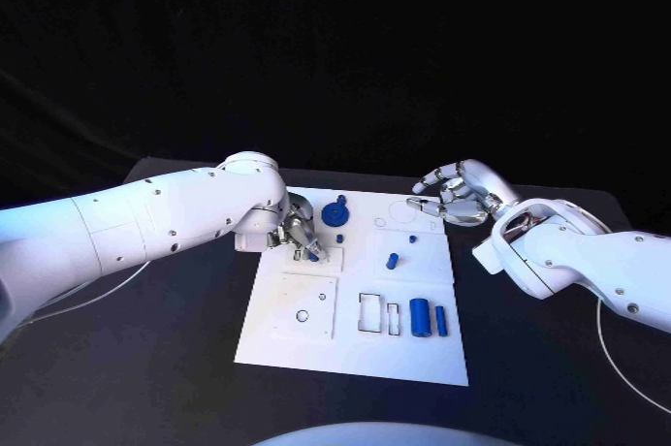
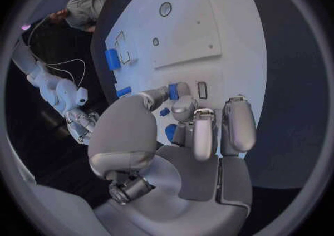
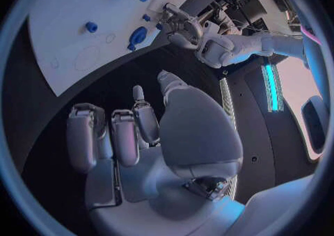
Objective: Assemble the parts on the task board
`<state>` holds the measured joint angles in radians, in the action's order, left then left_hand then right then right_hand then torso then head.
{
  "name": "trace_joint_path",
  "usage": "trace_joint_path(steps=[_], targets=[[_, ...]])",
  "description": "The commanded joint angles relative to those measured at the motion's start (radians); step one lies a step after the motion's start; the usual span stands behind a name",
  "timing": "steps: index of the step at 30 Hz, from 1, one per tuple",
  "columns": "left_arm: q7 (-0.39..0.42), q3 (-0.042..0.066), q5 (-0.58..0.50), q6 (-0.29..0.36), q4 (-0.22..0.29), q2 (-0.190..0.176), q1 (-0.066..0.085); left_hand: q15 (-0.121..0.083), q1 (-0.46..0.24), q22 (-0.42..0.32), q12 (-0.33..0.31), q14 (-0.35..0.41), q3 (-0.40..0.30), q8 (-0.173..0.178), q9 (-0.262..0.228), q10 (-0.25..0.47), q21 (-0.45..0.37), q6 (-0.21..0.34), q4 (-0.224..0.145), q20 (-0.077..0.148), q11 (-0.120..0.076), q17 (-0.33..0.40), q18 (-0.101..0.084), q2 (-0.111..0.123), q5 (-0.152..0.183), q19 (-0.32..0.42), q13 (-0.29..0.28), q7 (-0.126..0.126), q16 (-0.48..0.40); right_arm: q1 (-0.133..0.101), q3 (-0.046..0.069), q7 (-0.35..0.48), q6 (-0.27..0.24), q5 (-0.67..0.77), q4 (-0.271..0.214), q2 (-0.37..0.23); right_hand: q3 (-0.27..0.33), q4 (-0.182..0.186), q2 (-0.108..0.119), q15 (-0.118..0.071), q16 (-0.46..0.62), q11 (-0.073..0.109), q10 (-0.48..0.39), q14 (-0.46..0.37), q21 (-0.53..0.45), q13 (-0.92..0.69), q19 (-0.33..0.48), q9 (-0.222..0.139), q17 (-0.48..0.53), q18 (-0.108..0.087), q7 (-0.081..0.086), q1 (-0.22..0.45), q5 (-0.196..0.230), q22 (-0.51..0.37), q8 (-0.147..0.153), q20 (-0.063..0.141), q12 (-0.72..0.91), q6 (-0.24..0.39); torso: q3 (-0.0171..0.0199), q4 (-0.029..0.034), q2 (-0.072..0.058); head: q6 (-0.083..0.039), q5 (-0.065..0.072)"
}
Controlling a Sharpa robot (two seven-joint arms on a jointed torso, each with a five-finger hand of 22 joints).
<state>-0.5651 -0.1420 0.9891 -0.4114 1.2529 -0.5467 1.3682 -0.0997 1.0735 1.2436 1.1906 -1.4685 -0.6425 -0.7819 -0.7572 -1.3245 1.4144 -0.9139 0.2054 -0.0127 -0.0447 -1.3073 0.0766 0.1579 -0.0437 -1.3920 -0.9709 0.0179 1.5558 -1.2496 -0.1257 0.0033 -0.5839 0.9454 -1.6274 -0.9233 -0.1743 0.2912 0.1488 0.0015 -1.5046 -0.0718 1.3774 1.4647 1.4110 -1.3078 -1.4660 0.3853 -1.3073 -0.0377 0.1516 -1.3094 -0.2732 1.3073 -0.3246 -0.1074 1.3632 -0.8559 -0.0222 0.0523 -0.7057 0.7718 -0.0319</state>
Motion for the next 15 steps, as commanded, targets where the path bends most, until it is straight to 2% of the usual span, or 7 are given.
trace_joint_path(steps=[1, 15], targets=[[0.003, -0.001, -0.010, -0.018, 0.003, 0.003, -0.002, 0.001, -0.015, 0.000, 0.005, -0.095, 0.006, 0.004, 0.001, -0.007, 0.005, -0.007, 0.000, -0.002, -0.001, -0.237, -0.007, 0.002, -0.006, -0.005, -0.002, 0.003, 0.002, 0.001, 0.000, 0.008, 0.000, 0.012, 0.000, 0.000, 0.006, -0.002, 0.003, -0.006, 0.004, 0.003, -0.004, 0.065, -0.003, -0.040, -0.007, 0.002, -0.082, -0.006, 0.000, 0.011, -0.004, 0.150, -0.006, 0.005, -0.002, 0.006, -0.0001, 0.0001, 0.000, 0.001, 0.001], [0.003, -0.001, -0.009, -0.007, 0.001, 0.003, -0.002, 0.000, -0.050, 0.000, 0.007, -0.095, 0.022, 0.005, 0.000, -0.008, 0.004, -0.013, 0.029, -0.001, -0.002, -0.237, -0.006, 0.002, -0.006, -0.005, -0.004, 0.003, 0.003, 0.001, 0.000, 0.008, -0.001, 0.018, 0.000, 0.000, 0.008, -0.004, 0.006, -0.006, 0.004, 0.003, -0.004, 0.065, -0.001, -0.040, -0.008, 0.002, -0.082, -0.006, -0.001, 0.010, -0.004, 0.151, -0.007, 0.006, -0.002, 0.007, -0.0002, 0.0001, 0.000, -0.002, 0.001]])
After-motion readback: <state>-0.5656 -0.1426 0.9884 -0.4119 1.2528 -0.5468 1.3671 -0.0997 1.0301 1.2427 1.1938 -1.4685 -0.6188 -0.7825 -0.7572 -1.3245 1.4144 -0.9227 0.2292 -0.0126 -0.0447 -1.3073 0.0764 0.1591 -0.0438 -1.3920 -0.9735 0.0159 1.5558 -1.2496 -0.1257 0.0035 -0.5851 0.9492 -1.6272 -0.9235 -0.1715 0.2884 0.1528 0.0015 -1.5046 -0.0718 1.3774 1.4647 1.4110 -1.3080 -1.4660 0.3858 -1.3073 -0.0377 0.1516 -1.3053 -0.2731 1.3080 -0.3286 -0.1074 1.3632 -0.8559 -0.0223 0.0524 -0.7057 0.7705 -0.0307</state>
